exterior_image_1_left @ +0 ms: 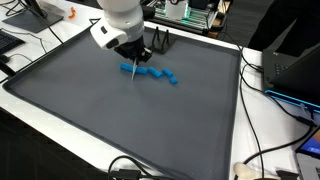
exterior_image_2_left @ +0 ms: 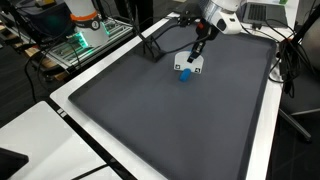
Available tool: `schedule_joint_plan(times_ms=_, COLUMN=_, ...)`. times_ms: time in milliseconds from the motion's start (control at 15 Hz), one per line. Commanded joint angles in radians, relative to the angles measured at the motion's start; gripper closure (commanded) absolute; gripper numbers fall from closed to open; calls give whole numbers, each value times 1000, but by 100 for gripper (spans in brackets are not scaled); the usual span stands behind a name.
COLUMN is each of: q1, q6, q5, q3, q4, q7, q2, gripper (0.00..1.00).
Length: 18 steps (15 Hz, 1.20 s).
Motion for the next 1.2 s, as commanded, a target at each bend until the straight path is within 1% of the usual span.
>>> schedule_joint_plan(times_ms=0, q1=-18, q6=-11, q5=24, q3=8, q4=-58, q7=-14, q2=-4, gripper=98)
schedule_joint_plan(times_ms=600, q1=-20, q6=-33, q5=23, q3=7, q4=-81, q7=-20, q2=-18, gripper=98)
schedule_joint_plan(times_ms=1133, q1=-27, q6=-101, q5=15, q3=2, q4=-108, q7=-22, q2=-38, gripper=98)
